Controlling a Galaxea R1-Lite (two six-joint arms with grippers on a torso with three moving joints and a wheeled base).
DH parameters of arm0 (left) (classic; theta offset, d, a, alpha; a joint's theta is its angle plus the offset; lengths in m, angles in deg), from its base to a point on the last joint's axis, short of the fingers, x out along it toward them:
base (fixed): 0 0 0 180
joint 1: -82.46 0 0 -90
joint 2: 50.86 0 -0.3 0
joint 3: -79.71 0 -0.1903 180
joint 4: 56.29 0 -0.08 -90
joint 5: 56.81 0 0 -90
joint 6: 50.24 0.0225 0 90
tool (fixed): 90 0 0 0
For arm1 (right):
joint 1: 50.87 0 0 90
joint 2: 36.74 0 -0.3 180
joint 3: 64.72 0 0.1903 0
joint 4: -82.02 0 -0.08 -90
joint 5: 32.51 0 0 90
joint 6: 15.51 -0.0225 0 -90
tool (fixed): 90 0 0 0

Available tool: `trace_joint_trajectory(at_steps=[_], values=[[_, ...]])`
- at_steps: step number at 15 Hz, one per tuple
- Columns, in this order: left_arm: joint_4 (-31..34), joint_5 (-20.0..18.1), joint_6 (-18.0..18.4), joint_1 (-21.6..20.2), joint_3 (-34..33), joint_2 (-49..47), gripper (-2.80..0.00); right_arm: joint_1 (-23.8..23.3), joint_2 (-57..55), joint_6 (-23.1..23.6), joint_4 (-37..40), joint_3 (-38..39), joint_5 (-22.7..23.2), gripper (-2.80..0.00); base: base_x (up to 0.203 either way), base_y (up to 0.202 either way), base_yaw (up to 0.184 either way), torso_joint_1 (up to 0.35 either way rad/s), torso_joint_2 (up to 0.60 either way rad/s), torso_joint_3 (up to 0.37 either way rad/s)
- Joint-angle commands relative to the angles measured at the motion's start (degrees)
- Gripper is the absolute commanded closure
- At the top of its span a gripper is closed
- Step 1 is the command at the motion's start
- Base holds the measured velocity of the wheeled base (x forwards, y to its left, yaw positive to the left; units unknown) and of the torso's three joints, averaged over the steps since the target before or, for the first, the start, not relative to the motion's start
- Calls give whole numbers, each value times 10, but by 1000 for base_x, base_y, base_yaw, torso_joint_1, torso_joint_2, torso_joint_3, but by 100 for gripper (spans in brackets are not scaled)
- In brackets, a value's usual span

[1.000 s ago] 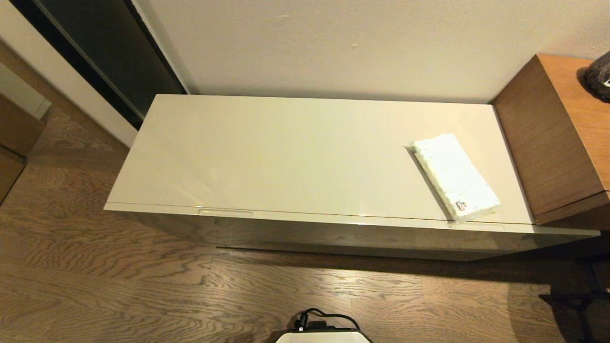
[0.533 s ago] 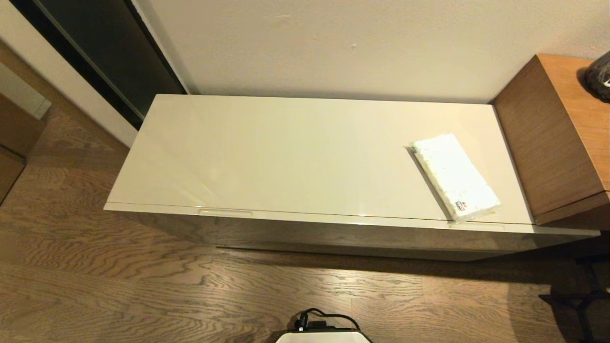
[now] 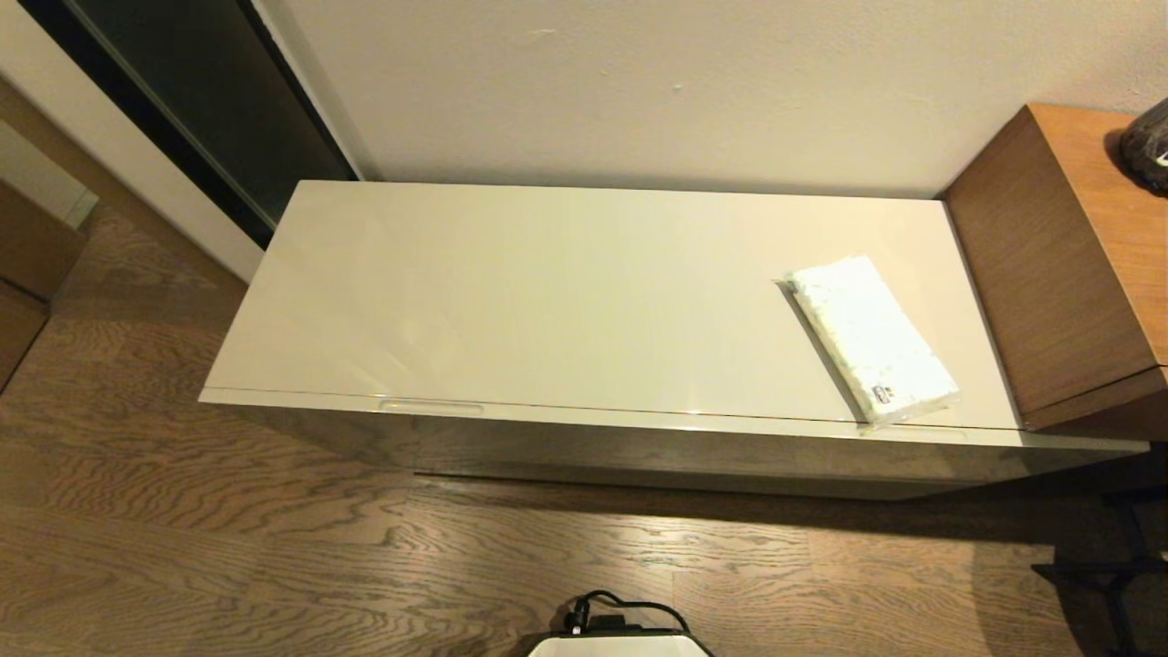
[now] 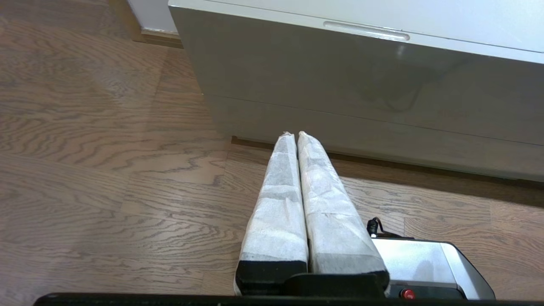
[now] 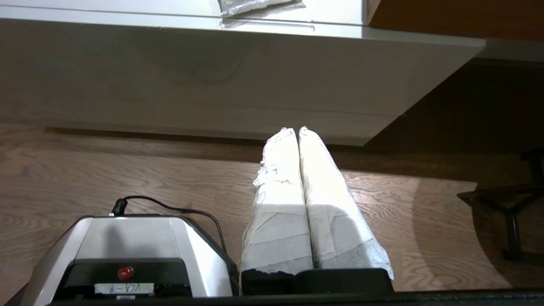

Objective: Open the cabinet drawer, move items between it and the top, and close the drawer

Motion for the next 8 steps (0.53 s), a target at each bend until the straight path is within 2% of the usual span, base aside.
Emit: trace_joint_trajectory(at_steps=[1, 8], values=[[0, 1, -1, 0, 0, -1, 0, 0, -1, 1, 0, 2, 0, 0, 0, 0, 0, 0, 0, 0], [0, 0, -1, 0, 0, -1, 0, 0, -1, 1, 0, 2, 0, 0, 0, 0, 0, 0, 0, 0]])
